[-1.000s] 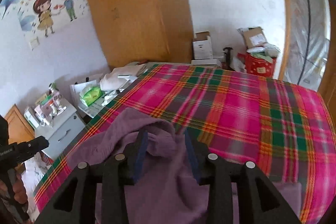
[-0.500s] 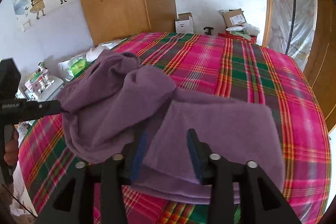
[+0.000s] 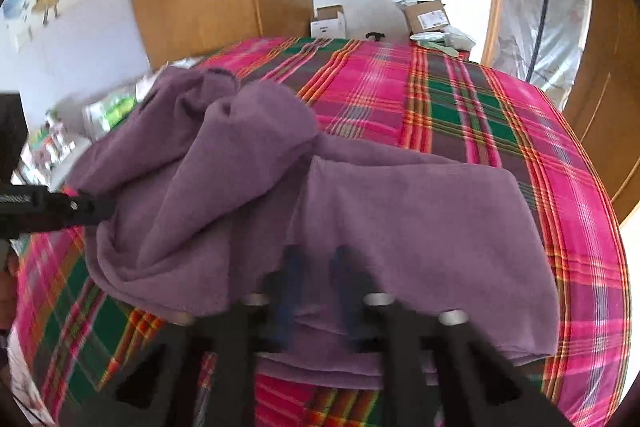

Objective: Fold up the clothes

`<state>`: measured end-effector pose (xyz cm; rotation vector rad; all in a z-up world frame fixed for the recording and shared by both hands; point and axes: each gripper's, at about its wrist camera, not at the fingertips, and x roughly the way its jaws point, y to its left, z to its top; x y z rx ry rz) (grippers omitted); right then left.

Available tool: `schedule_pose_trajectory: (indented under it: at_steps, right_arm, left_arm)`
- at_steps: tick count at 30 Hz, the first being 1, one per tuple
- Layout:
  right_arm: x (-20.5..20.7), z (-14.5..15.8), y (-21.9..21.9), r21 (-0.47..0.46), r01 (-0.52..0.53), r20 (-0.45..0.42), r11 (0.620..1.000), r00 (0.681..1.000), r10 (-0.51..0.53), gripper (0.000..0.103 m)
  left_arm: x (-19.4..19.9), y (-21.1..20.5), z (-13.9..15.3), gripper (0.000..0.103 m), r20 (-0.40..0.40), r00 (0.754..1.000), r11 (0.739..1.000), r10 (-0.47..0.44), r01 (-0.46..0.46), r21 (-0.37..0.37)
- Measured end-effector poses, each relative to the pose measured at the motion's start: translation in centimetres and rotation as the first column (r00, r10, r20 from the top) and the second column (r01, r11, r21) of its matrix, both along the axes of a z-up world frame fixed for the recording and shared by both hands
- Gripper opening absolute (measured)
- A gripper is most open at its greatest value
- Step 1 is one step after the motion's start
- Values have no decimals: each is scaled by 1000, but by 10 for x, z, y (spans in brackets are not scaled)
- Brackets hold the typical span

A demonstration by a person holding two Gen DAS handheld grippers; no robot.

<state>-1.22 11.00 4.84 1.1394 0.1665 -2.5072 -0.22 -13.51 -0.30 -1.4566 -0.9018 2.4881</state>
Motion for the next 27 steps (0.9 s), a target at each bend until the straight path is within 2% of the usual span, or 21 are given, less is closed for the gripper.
schedule_pose_trajectory:
  at_steps: [8, 13, 20, 27]
  right_arm:
    - [7, 20, 44, -45, 96, -46, 994, 994, -98, 2]
    - [15, 37, 85, -98, 183, -83, 978, 978, -192, 2]
    - [19, 54, 140, -111, 318, -126, 942, 935, -330, 2]
    - [23, 44, 198, -81, 481, -122, 873, 864, -488, 2]
  left_arm:
    - [1, 3, -1, 31, 1, 1000, 1000, 9, -9, 8]
    - [1, 6, 0, 31, -5, 1000, 1000, 14, -14, 10]
    - [-2, 10, -2, 30, -6, 1000, 1000, 25, -25, 17]
    - [-2, 14, -2, 29, -12, 999, 999, 34, -33, 22]
